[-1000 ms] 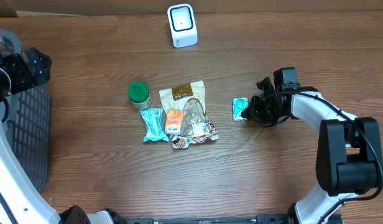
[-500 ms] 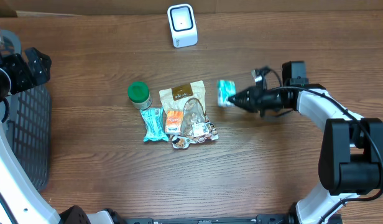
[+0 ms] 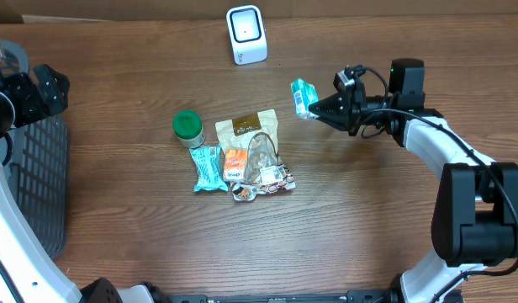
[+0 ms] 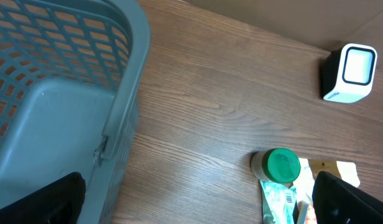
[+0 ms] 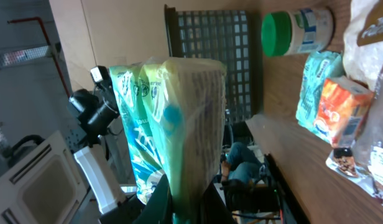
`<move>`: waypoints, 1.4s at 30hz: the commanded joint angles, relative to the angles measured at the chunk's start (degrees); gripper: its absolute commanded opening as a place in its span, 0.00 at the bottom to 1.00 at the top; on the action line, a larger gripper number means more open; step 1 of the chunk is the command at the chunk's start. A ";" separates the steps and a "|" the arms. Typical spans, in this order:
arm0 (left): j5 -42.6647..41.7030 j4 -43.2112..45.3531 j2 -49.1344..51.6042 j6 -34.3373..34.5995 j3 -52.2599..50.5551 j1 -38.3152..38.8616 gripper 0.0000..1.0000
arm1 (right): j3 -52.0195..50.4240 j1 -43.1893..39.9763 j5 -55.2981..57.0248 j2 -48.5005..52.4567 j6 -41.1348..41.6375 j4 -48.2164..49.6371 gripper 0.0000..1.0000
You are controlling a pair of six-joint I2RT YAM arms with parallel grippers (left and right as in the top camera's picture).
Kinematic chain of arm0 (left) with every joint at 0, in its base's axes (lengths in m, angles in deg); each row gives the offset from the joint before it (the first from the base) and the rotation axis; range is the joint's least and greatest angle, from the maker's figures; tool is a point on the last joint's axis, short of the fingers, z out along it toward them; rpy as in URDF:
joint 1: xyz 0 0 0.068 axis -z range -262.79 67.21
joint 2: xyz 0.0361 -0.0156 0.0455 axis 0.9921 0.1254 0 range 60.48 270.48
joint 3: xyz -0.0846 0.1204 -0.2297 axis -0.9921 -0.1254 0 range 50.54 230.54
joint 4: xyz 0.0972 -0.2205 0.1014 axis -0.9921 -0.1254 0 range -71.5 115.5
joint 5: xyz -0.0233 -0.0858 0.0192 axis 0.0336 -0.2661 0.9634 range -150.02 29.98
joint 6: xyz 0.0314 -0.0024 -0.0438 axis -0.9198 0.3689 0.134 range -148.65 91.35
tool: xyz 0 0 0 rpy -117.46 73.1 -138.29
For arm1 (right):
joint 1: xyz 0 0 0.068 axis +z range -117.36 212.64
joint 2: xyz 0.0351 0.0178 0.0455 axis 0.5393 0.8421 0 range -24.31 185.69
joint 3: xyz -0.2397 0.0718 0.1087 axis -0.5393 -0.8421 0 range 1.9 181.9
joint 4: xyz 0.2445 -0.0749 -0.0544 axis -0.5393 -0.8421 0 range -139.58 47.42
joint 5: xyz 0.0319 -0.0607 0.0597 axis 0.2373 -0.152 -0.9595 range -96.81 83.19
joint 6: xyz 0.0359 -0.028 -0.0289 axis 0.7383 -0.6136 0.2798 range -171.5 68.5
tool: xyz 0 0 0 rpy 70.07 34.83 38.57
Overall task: Scan the item barcode
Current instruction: 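Lift the box and carry it toward the white scanner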
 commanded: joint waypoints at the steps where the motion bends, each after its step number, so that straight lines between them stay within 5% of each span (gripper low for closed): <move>1: -0.85 -0.02 0.31 0.79 0.17 0.07 0.99 | 0.92 0.28 -1.90 -2.14 12.70 5.05 0.04; 10: -0.85 -0.02 0.31 0.76 0.17 0.07 0.99 | 0.92 1.31 -1.88 -4.61 20.70 18.84 0.04; 18: -0.85 -0.02 0.31 0.76 0.17 0.07 1.00 | 0.37 3.30 -1.20 -4.52 6.67 14.53 0.04; 22: -0.87 -0.02 0.31 0.76 0.17 0.07 1.00 | 0.37 6.67 5.79 -4.52 -6.56 0.09 0.04; 31: -0.85 -0.02 0.31 0.76 0.17 0.07 1.00 | 3.43 8.92 33.75 -4.52 -22.60 -31.01 0.04; 37: -0.85 -0.02 0.31 0.79 0.17 0.07 0.99 | 23.45 10.23 60.57 -4.52 -28.41 -57.09 0.04; 42: -0.85 -0.02 0.31 0.79 0.17 0.07 0.99 | 41.88 14.40 83.52 -4.35 -28.44 -64.28 0.04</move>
